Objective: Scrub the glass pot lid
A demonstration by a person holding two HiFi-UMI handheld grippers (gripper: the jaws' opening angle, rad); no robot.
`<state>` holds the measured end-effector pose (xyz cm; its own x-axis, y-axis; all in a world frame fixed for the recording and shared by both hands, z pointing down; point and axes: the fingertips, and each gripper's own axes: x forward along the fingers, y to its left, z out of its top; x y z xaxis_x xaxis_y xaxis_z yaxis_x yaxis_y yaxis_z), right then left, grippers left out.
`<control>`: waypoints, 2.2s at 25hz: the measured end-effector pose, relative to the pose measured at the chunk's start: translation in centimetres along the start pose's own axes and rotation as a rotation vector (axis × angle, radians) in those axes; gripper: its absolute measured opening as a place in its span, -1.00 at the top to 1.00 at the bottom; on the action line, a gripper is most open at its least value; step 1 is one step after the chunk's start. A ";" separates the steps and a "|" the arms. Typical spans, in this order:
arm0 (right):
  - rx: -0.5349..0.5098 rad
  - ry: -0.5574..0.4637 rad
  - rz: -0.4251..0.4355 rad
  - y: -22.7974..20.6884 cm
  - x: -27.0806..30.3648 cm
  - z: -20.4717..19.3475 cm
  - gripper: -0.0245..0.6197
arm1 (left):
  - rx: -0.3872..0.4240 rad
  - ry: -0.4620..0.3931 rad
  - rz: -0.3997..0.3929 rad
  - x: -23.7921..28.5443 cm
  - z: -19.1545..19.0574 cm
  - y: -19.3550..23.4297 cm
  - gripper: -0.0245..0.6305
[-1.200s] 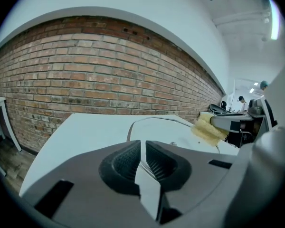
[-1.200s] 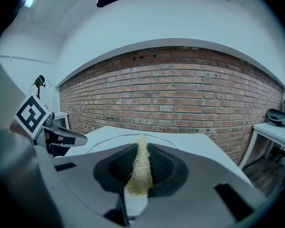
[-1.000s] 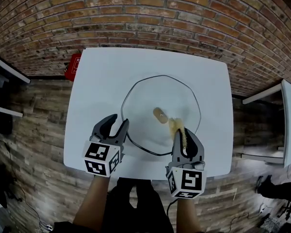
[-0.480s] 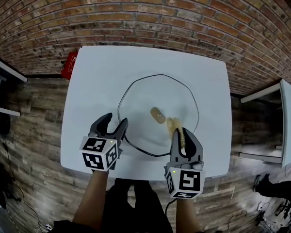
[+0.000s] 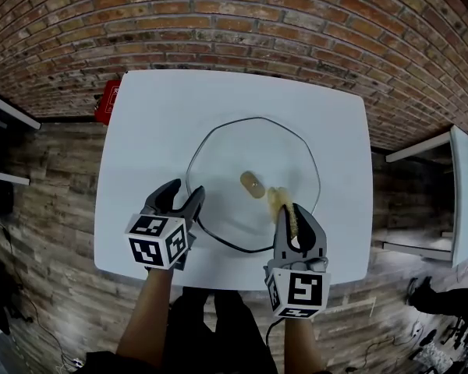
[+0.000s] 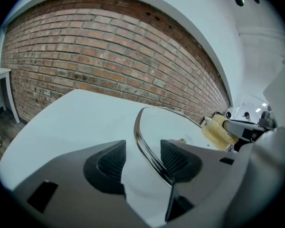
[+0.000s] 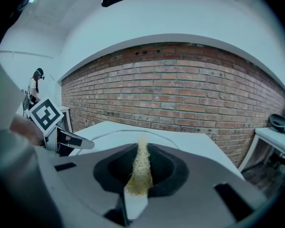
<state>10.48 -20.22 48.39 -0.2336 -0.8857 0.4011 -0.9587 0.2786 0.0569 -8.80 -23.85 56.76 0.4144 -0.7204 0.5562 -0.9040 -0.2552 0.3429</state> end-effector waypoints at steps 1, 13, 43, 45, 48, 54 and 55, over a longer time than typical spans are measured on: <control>-0.001 0.000 0.000 0.0 0.1 0.0 0.74 | -0.003 -0.001 -0.003 0.1 0.0 0.1 0.25; -0.005 -0.006 0.019 0.7 0.7 0.7 0.74 | -0.023 -0.007 -0.032 0.3 -0.2 -0.4 0.46; 0.035 0.131 0.275 10.2 11.5 3.4 0.74 | -0.042 -0.017 -0.015 0.3 0.5 -0.3 0.49; 0.019 0.162 0.274 10.0 12.0 2.6 0.74 | -0.040 -0.016 -0.013 0.3 0.5 -0.2 0.49; 0.009 0.198 0.259 9.2 12.6 1.7 0.74 | -0.037 -0.015 -0.012 0.4 0.6 -0.2 0.50; -0.011 0.233 0.198 6.5 12.9 0.9 0.74 | -0.032 -0.015 -0.006 0.4 0.7 -0.1 0.50; -0.015 0.240 0.182 5.8 12.8 0.7 0.74 | -0.032 -0.015 -0.006 0.4 0.7 -0.1 0.50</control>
<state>1.82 -30.25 53.20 -0.3548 -0.7082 0.6104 -0.9016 0.4320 -0.0227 -8.65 -24.53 56.45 0.4176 -0.7287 0.5427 -0.8978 -0.2389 0.3700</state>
